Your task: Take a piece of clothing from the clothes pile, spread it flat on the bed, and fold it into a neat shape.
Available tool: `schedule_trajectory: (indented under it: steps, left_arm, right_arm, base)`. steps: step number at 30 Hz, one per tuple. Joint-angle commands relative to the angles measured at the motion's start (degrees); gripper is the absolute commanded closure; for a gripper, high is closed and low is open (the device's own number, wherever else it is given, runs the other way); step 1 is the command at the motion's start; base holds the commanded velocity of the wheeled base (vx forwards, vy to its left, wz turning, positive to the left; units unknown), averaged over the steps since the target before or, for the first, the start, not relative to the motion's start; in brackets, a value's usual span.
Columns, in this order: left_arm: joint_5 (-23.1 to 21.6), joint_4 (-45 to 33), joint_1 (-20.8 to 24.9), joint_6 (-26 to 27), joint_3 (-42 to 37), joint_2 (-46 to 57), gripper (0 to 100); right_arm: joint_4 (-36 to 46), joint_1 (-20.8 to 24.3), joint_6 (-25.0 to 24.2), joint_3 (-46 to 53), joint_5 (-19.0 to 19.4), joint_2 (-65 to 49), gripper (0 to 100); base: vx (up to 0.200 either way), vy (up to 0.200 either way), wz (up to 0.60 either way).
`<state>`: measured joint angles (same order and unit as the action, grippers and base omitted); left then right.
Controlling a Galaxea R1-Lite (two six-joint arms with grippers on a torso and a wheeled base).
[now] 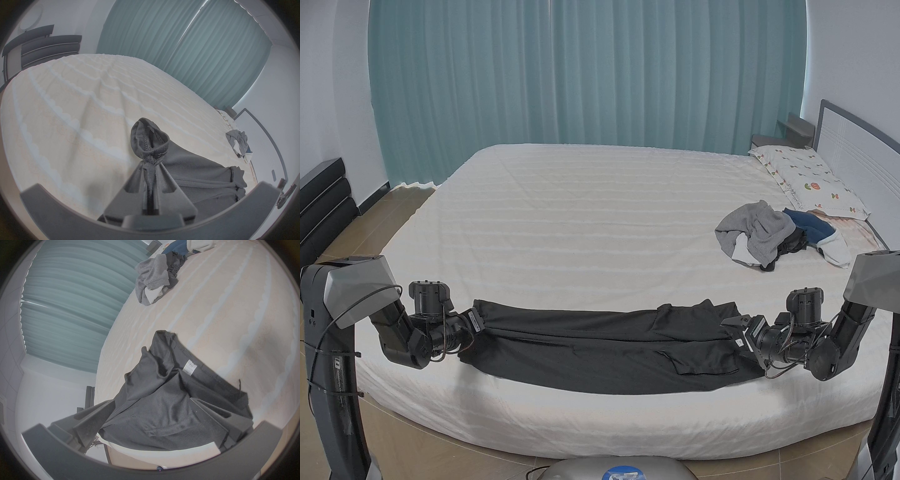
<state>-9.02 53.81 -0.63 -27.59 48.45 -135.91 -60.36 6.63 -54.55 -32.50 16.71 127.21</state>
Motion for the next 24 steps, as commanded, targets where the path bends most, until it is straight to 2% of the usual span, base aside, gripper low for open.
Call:
schedule_trajectory:
  steps: [1,5,12,18,21,24]
  left_arm:
    - [-1.8,0.0,-2.4,-0.6,-0.2,2.1,100]
    - [-2.8,-0.1,-2.6,-2.6,-0.3,2.6,100]
    - [-2.9,0.0,-2.6,-2.9,-1.2,2.7,100]
    - [-2.9,0.0,-2.5,-3.0,-1.2,2.5,100]
    - [-2.9,0.0,-2.4,-3.2,-1.2,2.5,100]
    - [-2.9,0.1,-2.4,-5.6,-0.7,2.8,100]
  right_arm:
    - [0.0,-0.7,0.0,-0.4,0.7,-0.1,0]
    - [0.0,-1.2,0.0,-0.5,0.8,-0.1,0]
    - [0.0,-2.1,0.0,-0.8,1.1,-0.1,0]
    - [0.0,-2.1,0.0,-0.9,1.1,-0.1,0]
    - [0.0,-2.4,0.0,-0.9,1.1,-0.1,0]
    - [0.0,-2.5,0.0,-1.2,1.1,-0.1,0]
  base:
    - [0.0,0.0,0.0]
    - [0.0,0.0,0.0]
    - [0.0,0.0,0.0]
    - [-0.2,0.0,0.0]
    - [0.0,0.0,0.0]
    - [0.0,0.0,0.0]
